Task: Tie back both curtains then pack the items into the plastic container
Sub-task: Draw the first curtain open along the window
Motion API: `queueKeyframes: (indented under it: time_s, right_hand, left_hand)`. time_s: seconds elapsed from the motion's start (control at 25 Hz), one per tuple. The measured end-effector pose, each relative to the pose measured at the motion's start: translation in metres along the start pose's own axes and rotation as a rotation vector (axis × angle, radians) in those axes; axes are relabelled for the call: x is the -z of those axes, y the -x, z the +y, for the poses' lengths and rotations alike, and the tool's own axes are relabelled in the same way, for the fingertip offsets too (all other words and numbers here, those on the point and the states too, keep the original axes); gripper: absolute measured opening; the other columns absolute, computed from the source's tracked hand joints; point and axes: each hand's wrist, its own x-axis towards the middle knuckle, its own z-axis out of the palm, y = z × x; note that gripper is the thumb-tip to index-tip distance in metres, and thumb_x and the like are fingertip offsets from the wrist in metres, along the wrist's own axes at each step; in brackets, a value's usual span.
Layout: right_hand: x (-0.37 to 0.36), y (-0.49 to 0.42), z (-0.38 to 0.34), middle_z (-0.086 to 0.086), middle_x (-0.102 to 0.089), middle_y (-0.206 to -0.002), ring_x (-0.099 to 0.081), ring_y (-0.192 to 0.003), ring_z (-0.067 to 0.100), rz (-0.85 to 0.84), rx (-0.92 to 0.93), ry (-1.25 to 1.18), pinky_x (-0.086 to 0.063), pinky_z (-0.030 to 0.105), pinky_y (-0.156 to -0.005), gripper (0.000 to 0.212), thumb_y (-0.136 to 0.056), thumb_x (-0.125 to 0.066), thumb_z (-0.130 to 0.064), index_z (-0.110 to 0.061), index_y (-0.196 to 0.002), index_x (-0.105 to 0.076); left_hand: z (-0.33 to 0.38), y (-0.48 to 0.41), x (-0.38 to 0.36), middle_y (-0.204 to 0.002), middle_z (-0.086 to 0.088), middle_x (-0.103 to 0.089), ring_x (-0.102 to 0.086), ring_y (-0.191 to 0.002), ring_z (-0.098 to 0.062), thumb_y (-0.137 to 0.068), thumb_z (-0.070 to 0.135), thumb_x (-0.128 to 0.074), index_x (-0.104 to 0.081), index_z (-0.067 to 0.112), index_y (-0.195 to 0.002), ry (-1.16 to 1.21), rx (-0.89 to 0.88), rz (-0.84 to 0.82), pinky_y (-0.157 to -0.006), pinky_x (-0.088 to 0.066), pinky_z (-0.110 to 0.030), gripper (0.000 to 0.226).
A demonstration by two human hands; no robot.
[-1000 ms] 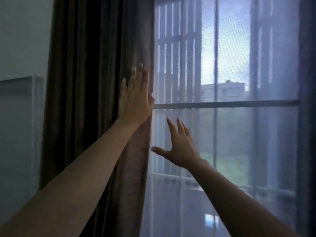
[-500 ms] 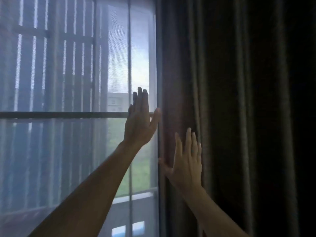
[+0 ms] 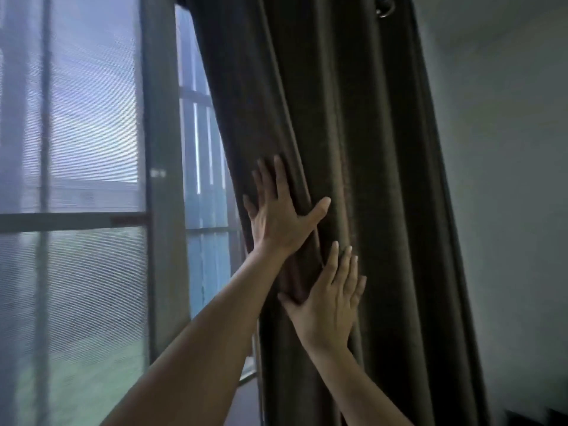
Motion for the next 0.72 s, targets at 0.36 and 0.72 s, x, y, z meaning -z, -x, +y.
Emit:
queueKeyframes:
  time_s: [0.36,0.72]
  right_hand:
    - [-0.028,-0.063,0.062,0.023,-0.022,-0.153,-0.019,-0.143,0.035,0.138,-0.014,0.156,-0.008,0.045,-0.112,0.133,-0.048,-0.079,-0.063,-0.011,-0.147,-0.007]
    - [-0.063,-0.152,0.201,0.026,-0.035,-0.146,-0.035,-0.136,0.038,0.207,-0.056,0.327,-0.018,0.045,-0.109,0.133,-0.041,-0.085,-0.058,-0.007,-0.144,-0.019]
  left_hand:
    - [0.021,-0.058,-0.104,-0.156,-0.01,0.023,0.018,-0.144,-0.026,-0.087,0.063,-0.037,0.022,0.021,-0.145,0.125,-0.087,-0.063,-0.115,0.003,-0.056,0.092]
    - [0.072,-0.102,-0.261,-0.154,-0.005,0.029,0.024,-0.143,-0.022,-0.077,0.078,-0.036,0.025,0.027,-0.144,0.205,-0.167,-0.133,-0.117,0.006,-0.052,0.104]
